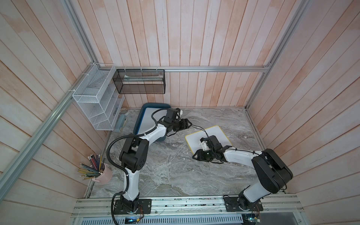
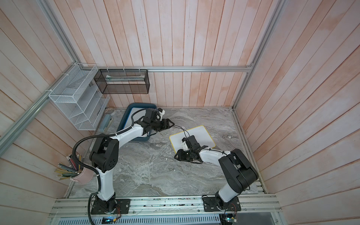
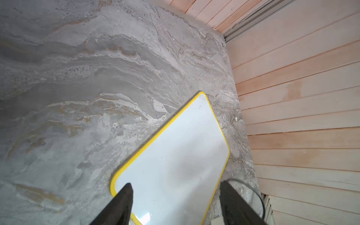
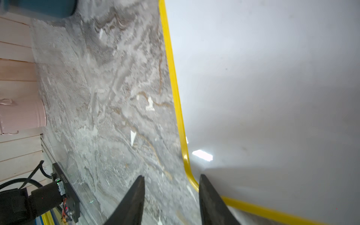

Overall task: Put the whiteboard into the storage box
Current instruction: Move the whiteboard to the center of the board.

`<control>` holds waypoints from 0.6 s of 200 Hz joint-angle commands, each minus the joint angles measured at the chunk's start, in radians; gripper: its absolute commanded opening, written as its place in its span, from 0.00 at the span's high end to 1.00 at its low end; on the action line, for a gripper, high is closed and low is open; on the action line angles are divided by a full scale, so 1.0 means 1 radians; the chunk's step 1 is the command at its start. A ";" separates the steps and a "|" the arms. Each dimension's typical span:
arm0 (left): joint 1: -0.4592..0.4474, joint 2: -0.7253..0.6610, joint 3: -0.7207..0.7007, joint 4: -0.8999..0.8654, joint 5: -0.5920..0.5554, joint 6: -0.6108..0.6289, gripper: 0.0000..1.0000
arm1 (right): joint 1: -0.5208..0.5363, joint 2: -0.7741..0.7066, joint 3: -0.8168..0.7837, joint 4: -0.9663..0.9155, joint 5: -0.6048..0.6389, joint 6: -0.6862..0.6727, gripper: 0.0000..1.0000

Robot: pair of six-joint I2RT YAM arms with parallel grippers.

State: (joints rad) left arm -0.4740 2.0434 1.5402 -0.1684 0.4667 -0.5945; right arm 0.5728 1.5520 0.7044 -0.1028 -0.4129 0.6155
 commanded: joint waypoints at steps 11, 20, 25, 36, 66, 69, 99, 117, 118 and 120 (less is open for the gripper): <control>-0.002 0.066 0.067 -0.055 0.021 0.026 0.28 | -0.053 -0.155 -0.055 -0.134 0.118 0.060 0.53; -0.003 0.086 0.091 -0.073 0.026 0.036 0.28 | -0.083 -0.216 -0.081 -0.113 0.142 0.080 0.53; -0.004 0.096 0.106 -0.089 0.028 0.043 0.28 | -0.108 -0.247 -0.099 -0.101 0.141 0.092 0.53; -0.007 0.118 0.141 -0.124 0.027 0.068 0.28 | -0.166 -0.320 -0.146 -0.067 0.131 0.121 0.53; -0.012 0.161 0.203 -0.192 0.013 0.130 0.28 | -0.342 -0.506 -0.283 0.003 0.113 0.204 0.53; -0.012 0.164 0.206 -0.196 0.012 0.135 0.28 | -0.357 -0.527 -0.294 0.003 0.116 0.208 0.53; -0.012 0.214 0.271 -0.241 0.023 0.179 0.28 | -0.510 -0.624 -0.346 -0.045 0.097 0.186 0.53; -0.018 0.259 0.332 -0.276 0.036 0.203 0.28 | -0.581 -0.594 -0.363 -0.040 0.020 0.152 0.53; -0.018 0.260 0.336 -0.278 0.036 0.206 0.28 | -0.583 -0.592 -0.363 -0.039 0.017 0.151 0.53; -0.019 0.265 0.344 -0.280 0.036 0.209 0.28 | -0.586 -0.588 -0.365 -0.037 0.011 0.149 0.53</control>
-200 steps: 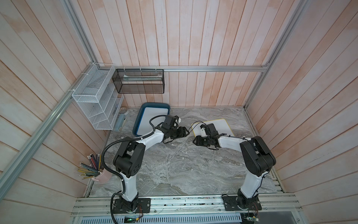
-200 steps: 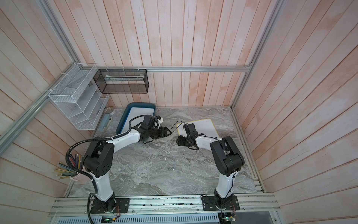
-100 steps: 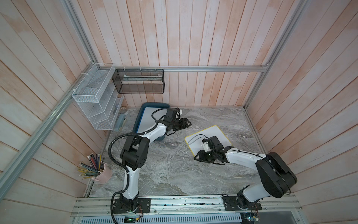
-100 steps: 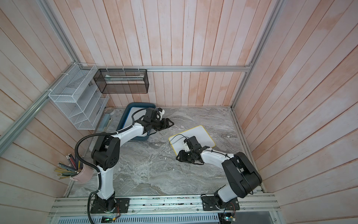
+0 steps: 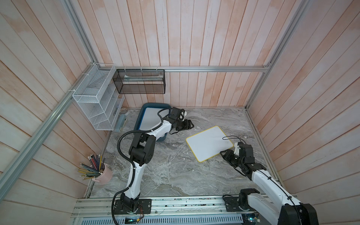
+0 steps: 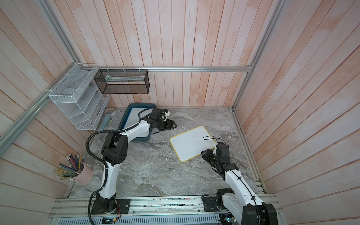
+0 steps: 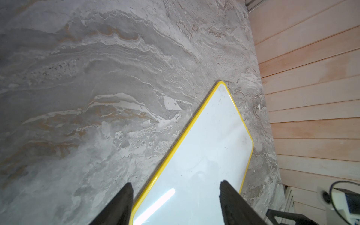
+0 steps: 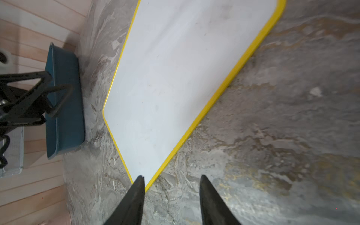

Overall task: Put the whiteboard into the storage box
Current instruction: Move the whiteboard to the center of the board, then pick up the whiteboard at the center of the board.

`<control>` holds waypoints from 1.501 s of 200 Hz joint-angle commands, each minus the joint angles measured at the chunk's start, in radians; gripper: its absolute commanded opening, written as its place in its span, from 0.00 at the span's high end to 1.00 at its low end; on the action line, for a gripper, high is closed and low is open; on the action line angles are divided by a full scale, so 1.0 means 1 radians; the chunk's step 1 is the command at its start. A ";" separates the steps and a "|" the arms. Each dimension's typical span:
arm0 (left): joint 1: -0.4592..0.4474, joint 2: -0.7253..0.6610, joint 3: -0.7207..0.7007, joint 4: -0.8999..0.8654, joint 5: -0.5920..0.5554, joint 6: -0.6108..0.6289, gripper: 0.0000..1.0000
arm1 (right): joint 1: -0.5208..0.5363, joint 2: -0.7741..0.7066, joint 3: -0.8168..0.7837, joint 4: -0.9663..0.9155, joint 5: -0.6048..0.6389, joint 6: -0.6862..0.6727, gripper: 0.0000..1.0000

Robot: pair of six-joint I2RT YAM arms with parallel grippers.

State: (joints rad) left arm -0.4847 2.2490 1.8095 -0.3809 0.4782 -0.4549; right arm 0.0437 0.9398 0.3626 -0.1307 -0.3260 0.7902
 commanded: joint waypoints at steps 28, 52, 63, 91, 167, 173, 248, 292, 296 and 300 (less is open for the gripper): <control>-0.020 0.122 0.169 -0.113 0.022 0.112 0.28 | -0.066 0.077 -0.029 0.039 -0.105 -0.037 0.53; -0.020 0.170 0.227 -0.125 0.019 0.121 0.28 | -0.066 0.117 -0.041 0.095 -0.111 -0.028 0.53; -0.018 0.192 0.258 -0.137 0.015 0.126 0.28 | -0.067 0.142 -0.041 0.115 -0.108 -0.028 0.53; -0.017 0.249 0.320 -0.140 0.005 0.136 0.28 | -0.066 0.214 -0.042 0.184 -0.128 -0.036 0.53; -0.041 0.248 0.251 -0.134 0.046 0.135 0.28 | -0.067 0.368 -0.012 0.306 -0.176 -0.033 0.53; -0.044 0.239 0.226 -0.125 0.049 0.133 0.28 | -0.067 0.379 -0.006 0.314 -0.180 -0.030 0.53; -0.052 0.162 0.010 -0.030 0.085 0.102 0.28 | -0.067 0.501 0.032 0.406 -0.200 -0.025 0.53; -0.072 0.077 -0.125 0.009 0.105 0.090 0.28 | -0.067 0.574 0.071 0.464 -0.226 -0.014 0.53; -0.072 0.069 -0.141 0.016 0.111 0.087 0.28 | -0.068 0.580 0.076 0.470 -0.226 -0.013 0.53; -0.072 0.062 -0.154 0.021 0.121 0.083 0.28 | -0.067 0.585 0.082 0.472 -0.228 -0.013 0.53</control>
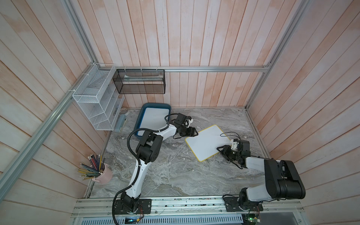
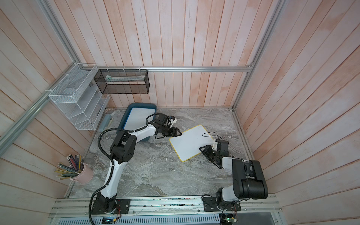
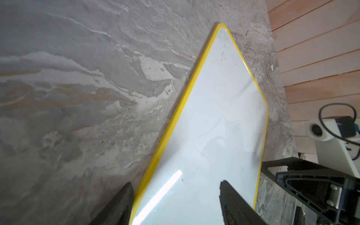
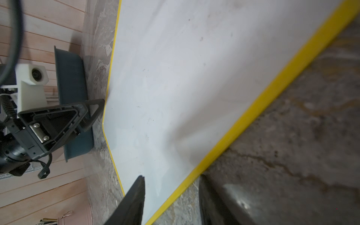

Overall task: Put the whiteboard into the storage box
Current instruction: Pick up the whiteboard at the center of the board.

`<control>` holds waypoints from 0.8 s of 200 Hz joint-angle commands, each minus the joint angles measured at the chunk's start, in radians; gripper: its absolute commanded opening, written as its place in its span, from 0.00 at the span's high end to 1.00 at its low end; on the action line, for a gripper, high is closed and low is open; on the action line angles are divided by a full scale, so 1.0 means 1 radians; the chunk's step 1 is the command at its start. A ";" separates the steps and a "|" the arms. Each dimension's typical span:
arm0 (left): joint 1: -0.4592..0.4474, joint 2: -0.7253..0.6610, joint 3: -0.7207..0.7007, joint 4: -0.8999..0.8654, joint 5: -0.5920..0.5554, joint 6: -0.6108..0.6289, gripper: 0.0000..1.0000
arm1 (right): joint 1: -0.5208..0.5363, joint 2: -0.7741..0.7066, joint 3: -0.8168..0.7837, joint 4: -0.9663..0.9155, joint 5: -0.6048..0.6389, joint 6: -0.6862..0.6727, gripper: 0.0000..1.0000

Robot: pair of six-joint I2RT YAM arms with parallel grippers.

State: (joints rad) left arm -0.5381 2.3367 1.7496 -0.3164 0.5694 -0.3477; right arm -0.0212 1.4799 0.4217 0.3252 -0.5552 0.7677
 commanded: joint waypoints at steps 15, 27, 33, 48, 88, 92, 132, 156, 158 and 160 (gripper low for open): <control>-0.019 -0.057 -0.138 -0.038 0.045 -0.032 0.28 | -0.002 0.065 0.049 0.017 -0.010 0.005 0.53; -0.020 -0.081 -0.174 -0.036 0.051 -0.040 0.28 | -0.002 0.078 0.074 0.018 -0.022 0.002 0.53; -0.021 -0.095 -0.193 -0.033 0.055 -0.045 0.28 | -0.003 0.086 0.085 0.018 -0.029 0.000 0.53; -0.028 -0.125 -0.241 -0.013 0.077 -0.062 0.28 | -0.003 0.103 0.120 0.017 -0.043 -0.011 0.53; -0.043 -0.151 -0.303 -0.017 0.175 -0.090 0.28 | -0.009 0.124 0.225 -0.055 -0.037 -0.065 0.54; -0.042 -0.155 -0.308 -0.016 0.173 -0.090 0.28 | -0.012 0.121 0.231 -0.063 -0.033 -0.071 0.54; -0.014 -0.184 -0.299 -0.079 0.081 -0.041 0.27 | -0.037 0.101 0.266 -0.222 0.028 -0.175 0.54; 0.021 -0.204 -0.302 -0.062 0.046 -0.050 0.27 | -0.061 0.042 0.222 -0.281 0.081 -0.212 0.54; 0.023 -0.204 -0.304 -0.059 0.044 -0.052 0.27 | -0.062 0.038 0.221 -0.287 0.085 -0.215 0.54; 0.025 -0.206 -0.304 -0.056 0.042 -0.054 0.27 | -0.062 0.033 0.218 -0.293 0.087 -0.219 0.54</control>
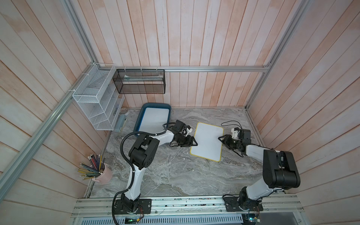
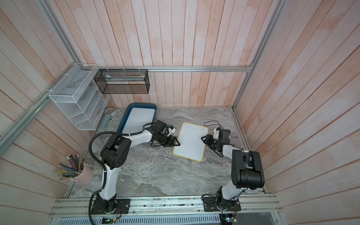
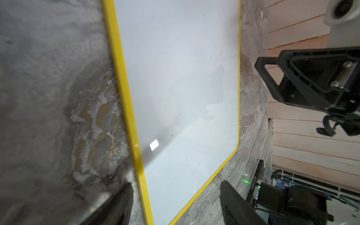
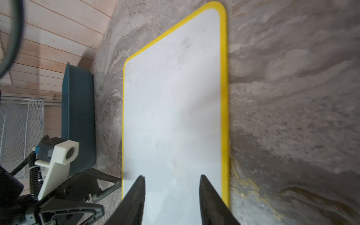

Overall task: Put the whiteboard into the storage box
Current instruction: Pick up the whiteboard at the center of the board.

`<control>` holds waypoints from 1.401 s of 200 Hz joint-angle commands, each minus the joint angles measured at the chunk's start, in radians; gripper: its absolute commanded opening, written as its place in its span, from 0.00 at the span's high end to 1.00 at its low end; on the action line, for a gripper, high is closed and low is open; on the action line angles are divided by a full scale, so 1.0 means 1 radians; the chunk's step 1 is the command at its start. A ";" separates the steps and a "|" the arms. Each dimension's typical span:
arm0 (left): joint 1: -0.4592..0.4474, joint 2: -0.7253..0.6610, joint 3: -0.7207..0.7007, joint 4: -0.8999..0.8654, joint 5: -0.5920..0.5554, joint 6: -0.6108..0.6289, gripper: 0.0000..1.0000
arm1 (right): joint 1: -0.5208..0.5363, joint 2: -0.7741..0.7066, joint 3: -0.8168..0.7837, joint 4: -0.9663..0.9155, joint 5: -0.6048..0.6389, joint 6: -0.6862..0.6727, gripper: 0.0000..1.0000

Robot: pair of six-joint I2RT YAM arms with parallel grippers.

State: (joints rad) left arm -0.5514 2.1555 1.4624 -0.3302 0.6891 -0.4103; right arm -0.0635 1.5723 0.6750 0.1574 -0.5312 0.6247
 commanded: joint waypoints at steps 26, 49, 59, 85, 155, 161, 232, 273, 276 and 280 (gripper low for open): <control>0.042 -0.013 0.000 -0.013 -0.072 -0.001 0.27 | -0.018 -0.062 -0.044 -0.209 0.057 -0.118 0.54; 0.037 0.056 0.052 -0.042 -0.031 0.003 0.27 | -0.002 -0.048 -0.056 -0.227 0.073 -0.129 0.54; 0.030 0.075 0.069 -0.062 -0.034 0.011 0.27 | 0.001 -0.036 -0.061 -0.225 0.070 -0.129 0.54; 0.004 0.079 0.066 -0.067 -0.065 0.024 0.27 | 0.008 0.005 -0.067 -0.200 0.037 -0.128 0.54; -0.045 0.115 0.064 -0.029 -0.039 -0.022 0.27 | 0.045 0.104 -0.047 0.017 -0.204 -0.004 0.54; -0.046 0.116 0.064 -0.030 -0.037 -0.022 0.27 | 0.047 0.104 -0.041 0.027 -0.215 0.005 0.54; -0.048 0.126 0.063 -0.017 -0.030 -0.031 0.27 | 0.083 0.034 0.047 0.014 -0.304 0.053 0.54; -0.048 0.127 0.062 -0.013 -0.030 -0.031 0.27 | 0.096 -0.009 0.050 0.010 -0.312 0.066 0.54; -0.048 0.126 0.061 -0.013 -0.029 -0.029 0.27 | 0.096 -0.010 0.049 0.014 -0.313 0.069 0.54; -0.048 0.126 0.060 -0.013 -0.030 -0.028 0.28 | 0.096 -0.014 0.045 0.024 -0.318 0.073 0.54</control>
State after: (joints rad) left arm -0.5617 2.1994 1.5352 -0.3313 0.6380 -0.4419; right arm -0.0364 1.5894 0.7105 0.1738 -0.6426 0.6632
